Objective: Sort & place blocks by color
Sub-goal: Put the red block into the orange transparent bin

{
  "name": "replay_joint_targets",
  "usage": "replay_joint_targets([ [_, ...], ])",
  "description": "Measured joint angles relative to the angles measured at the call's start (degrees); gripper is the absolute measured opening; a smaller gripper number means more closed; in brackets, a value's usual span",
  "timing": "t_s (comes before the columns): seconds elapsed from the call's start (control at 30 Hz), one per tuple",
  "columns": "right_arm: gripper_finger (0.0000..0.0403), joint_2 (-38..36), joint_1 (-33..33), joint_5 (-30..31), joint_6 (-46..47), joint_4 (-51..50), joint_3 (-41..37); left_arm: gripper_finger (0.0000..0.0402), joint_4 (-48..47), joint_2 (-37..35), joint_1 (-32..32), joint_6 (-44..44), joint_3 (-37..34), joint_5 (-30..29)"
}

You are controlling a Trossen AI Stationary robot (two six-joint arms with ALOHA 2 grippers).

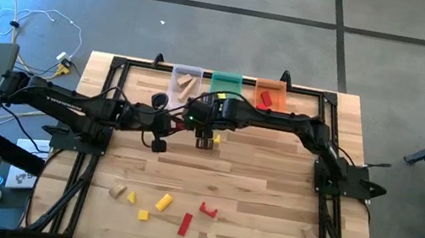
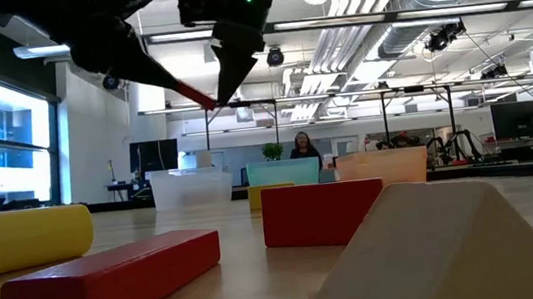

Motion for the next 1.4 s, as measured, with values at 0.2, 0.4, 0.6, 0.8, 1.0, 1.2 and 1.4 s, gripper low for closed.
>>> replay_joint_targets([
  [0.2, 0.0203, 0.0, 0.0, -2.5, 0.1, -0.6, 0.0, 0.0079, 1.0, 0.0, -1.1, -0.9, 0.0, -0.5],
  [0.4, 0.0203, 0.0, 0.1, -1.3, 2.0, -4.5, 0.0, 0.0079, 0.9, 0.1, -1.8, -1.1, 0.0, -1.7],
  [0.6, 0.0203, 0.0, 0.3, -1.4, 1.7, -2.9, 0.0, 0.0079, 0.9, 0.1, -1.9, -1.5, 0.0, -2.6],
  [0.8, 0.0203, 0.0, 0.8, -3.4, 0.1, 1.4, 0.0, 0.0079, 0.9, 0.0, -1.9, -2.4, 0.0, -2.5],
  [1.0, 0.0203, 0.0, 0.8, -4.5, 0.1, 4.6, 0.0, 0.0079, 1.2, 0.0, -1.8, -2.6, 0.0, -2.1],
  [1.2, 0.0174, 0.0, 0.8, -4.5, 0.4, 5.8, 0.0, 0.0079, 1.2, 0.0, -1.8, -2.6, 0.0, -2.1],
  [1.4, 0.0094, 0.0, 0.8, -6.5, 2.0, 5.6, 0.0, 0.0079, 2.0, 0.0, -1.8, -2.6, 0.0, -1.7],
])
